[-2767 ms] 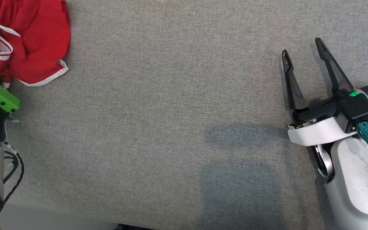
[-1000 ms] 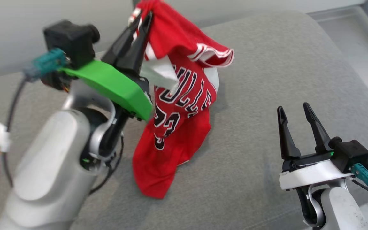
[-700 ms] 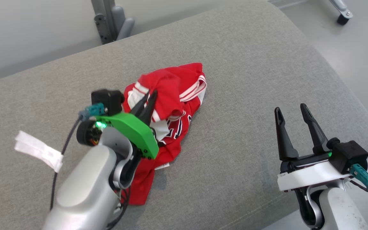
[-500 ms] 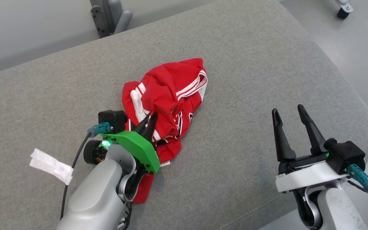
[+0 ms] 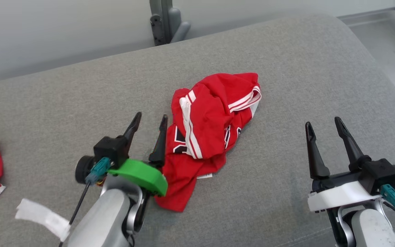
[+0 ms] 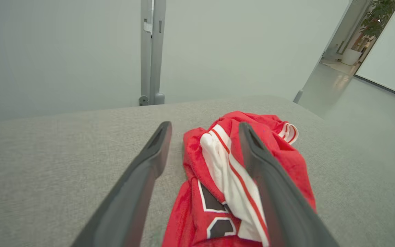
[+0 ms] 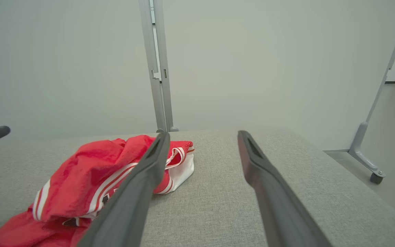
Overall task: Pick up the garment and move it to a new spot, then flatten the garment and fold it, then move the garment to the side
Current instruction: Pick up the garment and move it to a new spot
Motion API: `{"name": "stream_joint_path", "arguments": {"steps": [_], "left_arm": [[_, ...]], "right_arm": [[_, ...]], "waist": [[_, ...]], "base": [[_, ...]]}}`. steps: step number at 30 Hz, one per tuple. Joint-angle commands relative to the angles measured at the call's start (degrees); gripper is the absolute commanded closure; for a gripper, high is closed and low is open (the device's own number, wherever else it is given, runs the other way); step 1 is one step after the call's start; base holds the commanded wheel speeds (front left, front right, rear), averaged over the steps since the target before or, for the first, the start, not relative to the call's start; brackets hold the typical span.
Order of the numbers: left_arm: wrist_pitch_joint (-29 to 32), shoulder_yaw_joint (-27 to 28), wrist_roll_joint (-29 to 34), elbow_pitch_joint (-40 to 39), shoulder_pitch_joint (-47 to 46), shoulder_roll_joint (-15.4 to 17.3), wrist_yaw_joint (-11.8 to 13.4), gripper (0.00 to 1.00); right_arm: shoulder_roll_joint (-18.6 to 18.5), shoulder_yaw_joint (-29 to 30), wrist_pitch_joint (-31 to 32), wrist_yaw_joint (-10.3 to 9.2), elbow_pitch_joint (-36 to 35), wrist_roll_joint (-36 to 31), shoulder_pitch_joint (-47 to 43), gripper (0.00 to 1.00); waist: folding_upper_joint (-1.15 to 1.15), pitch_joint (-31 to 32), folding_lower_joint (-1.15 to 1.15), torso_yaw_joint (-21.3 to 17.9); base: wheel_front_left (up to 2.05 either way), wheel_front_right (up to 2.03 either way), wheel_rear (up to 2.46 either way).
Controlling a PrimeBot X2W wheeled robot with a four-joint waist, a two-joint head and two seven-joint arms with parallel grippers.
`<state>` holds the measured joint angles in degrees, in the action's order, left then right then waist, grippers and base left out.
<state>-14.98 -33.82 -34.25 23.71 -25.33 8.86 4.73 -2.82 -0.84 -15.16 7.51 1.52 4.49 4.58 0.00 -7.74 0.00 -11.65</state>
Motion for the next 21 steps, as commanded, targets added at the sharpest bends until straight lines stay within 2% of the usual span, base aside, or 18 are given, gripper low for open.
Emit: {"name": "stream_joint_path", "arguments": {"steps": [1, 5, 9, 12, 16, 21], "left_arm": [[-0.20, 1.13, 1.95, -3.03, 3.55, 1.28, 1.21, 0.00], [-0.17, 5.17, 5.48, -10.90, 12.58, 4.34, 4.34, 0.00], [-0.17, 9.65, 8.22, -15.02, 20.36, 5.89, 5.83, 0.00], [-0.17, 13.48, 10.02, -16.61, 24.29, 6.57, 5.64, 0.00], [-0.17, 18.13, 12.41, -17.25, 28.25, 5.41, 4.68, 0.00], [-0.18, 23.79, 15.31, -17.16, 31.40, 2.98, 1.78, 0.00]], "right_arm": [[-0.13, 0.54, 0.00, -0.04, -0.39, -0.87, -1.38, 0.00], [-0.64, 1.35, 0.00, -0.04, -0.21, -2.68, -3.05, 0.00], [-1.35, 1.36, 0.00, -0.04, 0.61, -3.39, -4.63, 0.00], [-1.62, 1.39, -0.01, -0.04, 1.57, -3.55, -5.61, 0.00], [-1.51, 1.17, -0.01, -0.04, 3.19, -2.93, -6.72, 0.00], [-1.21, 0.94, -0.01, -0.04, 5.02, -2.36, -7.93, 0.00]], "waist": [[0.00, 4.59, 0.00, 4.76], [0.00, 7.04, 0.00, 8.03], [0.00, 8.35, 0.00, 11.29], [0.00, 9.00, 0.00, 13.62], [0.00, 9.78, 0.00, 16.02], [0.00, 10.43, 0.00, 17.54]], "base": [[0.00, 0.00, 0.00], [0.00, 0.00, 0.00], [0.00, 0.00, 0.00], [0.00, 0.00, 0.00], [0.00, 0.00, 0.00], [0.00, 0.00, 0.00]]}}
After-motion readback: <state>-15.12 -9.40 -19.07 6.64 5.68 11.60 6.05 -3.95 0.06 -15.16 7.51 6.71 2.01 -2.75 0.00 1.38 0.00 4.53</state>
